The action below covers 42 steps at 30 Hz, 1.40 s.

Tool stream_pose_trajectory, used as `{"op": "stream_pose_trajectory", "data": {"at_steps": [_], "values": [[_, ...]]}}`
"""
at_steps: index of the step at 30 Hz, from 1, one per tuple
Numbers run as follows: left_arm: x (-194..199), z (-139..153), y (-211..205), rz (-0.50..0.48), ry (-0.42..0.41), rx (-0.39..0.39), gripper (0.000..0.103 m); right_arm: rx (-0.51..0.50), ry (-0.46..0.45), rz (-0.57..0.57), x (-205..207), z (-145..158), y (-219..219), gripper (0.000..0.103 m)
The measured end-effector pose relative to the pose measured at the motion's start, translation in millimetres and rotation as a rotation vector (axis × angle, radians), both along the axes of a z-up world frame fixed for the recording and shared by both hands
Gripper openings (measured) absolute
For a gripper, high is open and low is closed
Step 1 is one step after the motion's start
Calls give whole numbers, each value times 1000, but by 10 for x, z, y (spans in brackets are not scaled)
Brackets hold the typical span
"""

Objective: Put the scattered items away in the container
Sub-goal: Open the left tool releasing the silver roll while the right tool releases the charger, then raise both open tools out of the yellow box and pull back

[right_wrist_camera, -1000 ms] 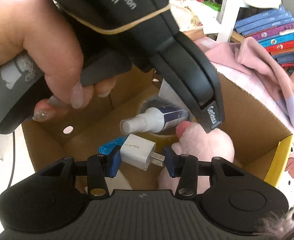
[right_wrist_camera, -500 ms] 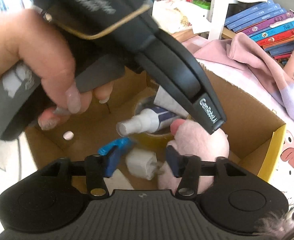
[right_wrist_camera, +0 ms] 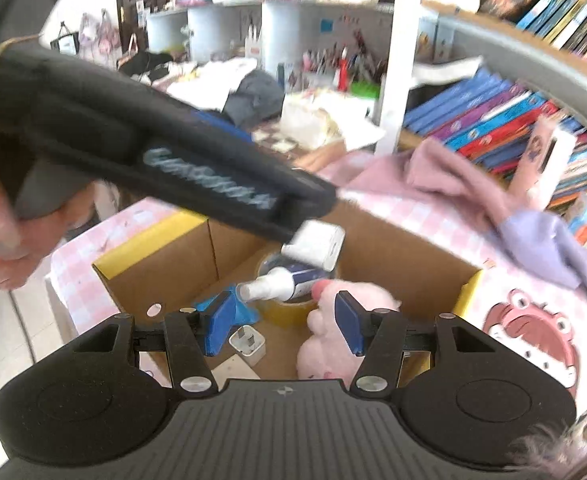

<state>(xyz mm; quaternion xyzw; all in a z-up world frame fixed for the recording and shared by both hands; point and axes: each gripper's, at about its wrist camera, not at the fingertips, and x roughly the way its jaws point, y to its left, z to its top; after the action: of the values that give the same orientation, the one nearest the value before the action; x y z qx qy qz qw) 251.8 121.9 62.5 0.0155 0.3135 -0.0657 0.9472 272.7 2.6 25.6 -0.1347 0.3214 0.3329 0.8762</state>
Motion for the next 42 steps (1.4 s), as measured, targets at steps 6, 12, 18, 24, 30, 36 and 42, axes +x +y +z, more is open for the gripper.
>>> {"op": "stream_pose_trajectory", "data": {"at_steps": [6,12,18,24,30,36,42], "values": [[-604,147,-111,80,-110,30,76,-7,-188,-19,-430,158,-250,54],[-1211,152,-227,127,-169,42,80,-10,-273,-75,-905,240,-608,54],[-1706,108,-377,175,-210,15,81,17,-257,-178,-1371,220,-951,54],[-1989,-73,-542,185,-194,35,81,27,-228,-282,-1690,114,-1148,54],[-2210,-263,-668,184,-136,1,81,8,-179,-385,-1916,-13,-1320,54],[-2335,-454,-775,207,-71,-4,83,6,-144,-458,-2126,-145,-1506,54],[-2421,-555,-892,188,-47,26,87,-5,-108,-524,-2200,-256,-1670,56]]}}
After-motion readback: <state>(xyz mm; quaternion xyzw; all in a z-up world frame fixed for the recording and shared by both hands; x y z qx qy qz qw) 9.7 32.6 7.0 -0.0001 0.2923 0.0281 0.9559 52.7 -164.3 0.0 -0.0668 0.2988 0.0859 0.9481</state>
